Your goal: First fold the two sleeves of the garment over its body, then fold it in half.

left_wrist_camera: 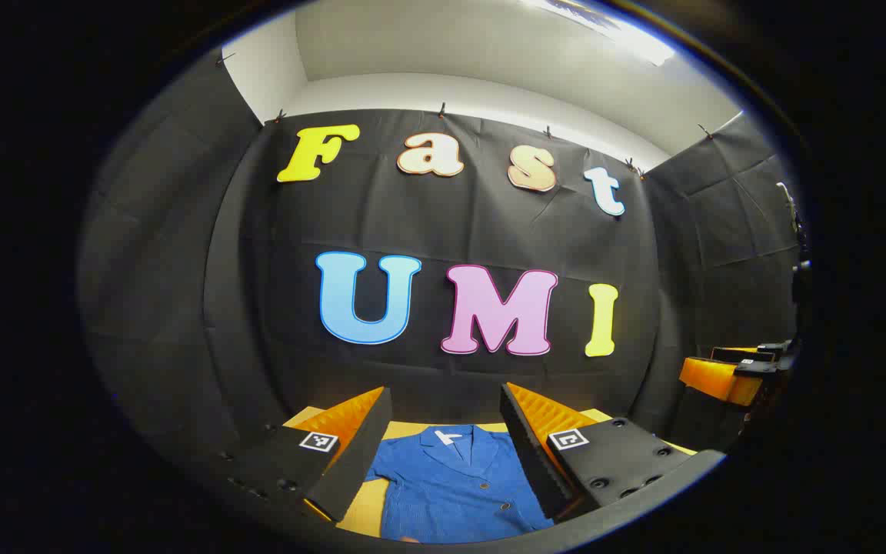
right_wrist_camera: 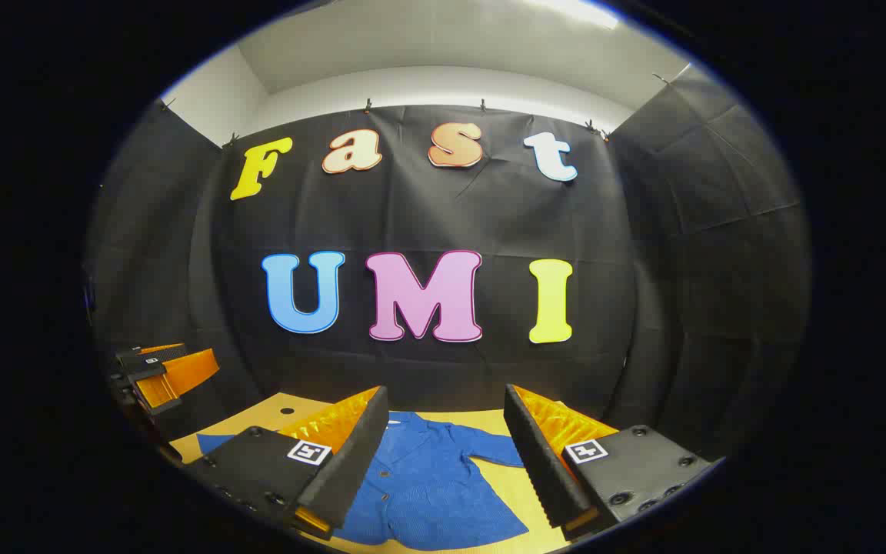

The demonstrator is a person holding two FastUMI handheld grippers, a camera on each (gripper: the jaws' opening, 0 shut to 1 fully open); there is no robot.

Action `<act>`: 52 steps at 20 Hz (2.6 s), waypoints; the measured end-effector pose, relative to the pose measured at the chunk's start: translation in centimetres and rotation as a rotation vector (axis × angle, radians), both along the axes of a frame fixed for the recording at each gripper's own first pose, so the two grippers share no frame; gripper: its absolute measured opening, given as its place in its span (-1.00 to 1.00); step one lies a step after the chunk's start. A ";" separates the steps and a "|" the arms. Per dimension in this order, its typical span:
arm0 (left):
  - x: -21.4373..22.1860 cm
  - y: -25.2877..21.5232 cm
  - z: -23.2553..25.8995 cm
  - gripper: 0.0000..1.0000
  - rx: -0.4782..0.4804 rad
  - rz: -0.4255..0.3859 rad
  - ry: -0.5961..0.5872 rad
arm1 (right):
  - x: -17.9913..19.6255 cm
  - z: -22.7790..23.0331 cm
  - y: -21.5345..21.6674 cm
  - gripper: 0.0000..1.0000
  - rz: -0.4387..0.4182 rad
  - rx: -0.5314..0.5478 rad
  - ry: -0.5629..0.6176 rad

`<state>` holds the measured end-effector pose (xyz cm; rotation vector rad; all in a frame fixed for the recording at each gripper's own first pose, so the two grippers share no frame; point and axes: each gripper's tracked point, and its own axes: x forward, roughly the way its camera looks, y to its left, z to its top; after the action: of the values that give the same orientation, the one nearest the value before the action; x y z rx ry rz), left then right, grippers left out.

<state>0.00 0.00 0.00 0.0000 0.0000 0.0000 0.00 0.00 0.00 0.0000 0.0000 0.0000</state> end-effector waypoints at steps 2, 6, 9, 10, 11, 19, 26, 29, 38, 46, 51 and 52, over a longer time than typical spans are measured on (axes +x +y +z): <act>0.0 0.0 -0.1 0.63 0.000 -0.002 0.007 | 0.1 -0.1 0.1 0.82 0.004 0.002 0.001; -0.3 -0.3 -0.3 0.63 -0.018 -0.001 0.013 | 0.3 -0.5 0.3 0.89 0.007 0.004 0.009; -0.4 -0.7 -0.5 0.63 -0.024 -0.010 0.021 | 0.4 -0.8 0.7 0.89 0.017 0.013 0.023; -0.4 -0.7 -0.4 0.63 -0.020 -0.011 0.017 | 0.5 -0.6 0.8 0.89 0.018 0.014 0.020; -0.3 -0.6 -0.3 0.63 -0.017 -0.009 0.011 | 0.5 -0.4 0.9 0.89 0.019 0.011 0.015; 0.3 0.2 -0.9 0.63 -0.029 -0.003 0.022 | 0.5 -0.4 1.1 0.82 0.020 -0.009 0.013; 1.0 -0.3 -0.1 0.63 -0.003 -0.016 0.000 | 0.3 -0.7 0.5 0.82 0.007 0.007 0.017; 0.8 -0.7 -0.6 0.63 0.001 -0.023 0.013 | 0.4 -1.3 0.5 0.82 0.010 0.010 0.034; 0.3 -0.3 -2.5 0.63 -0.015 -0.005 0.057 | 1.8 -3.4 1.9 0.89 0.073 0.005 0.104; 0.6 1.0 -3.2 0.63 -0.032 0.032 0.072 | 4.1 -3.6 4.0 0.82 0.139 -0.007 0.106; 0.6 1.4 -3.6 0.64 -0.030 0.041 0.089 | 5.3 -5.5 3.7 0.89 0.125 -0.011 0.150; 0.7 1.4 -3.9 0.63 -0.030 0.042 0.097 | 5.7 -6.1 3.5 0.89 0.121 -0.009 0.168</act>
<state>0.65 1.37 -3.88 -0.0305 0.0969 0.0421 5.70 3.54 -6.10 -0.0095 0.1677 0.1212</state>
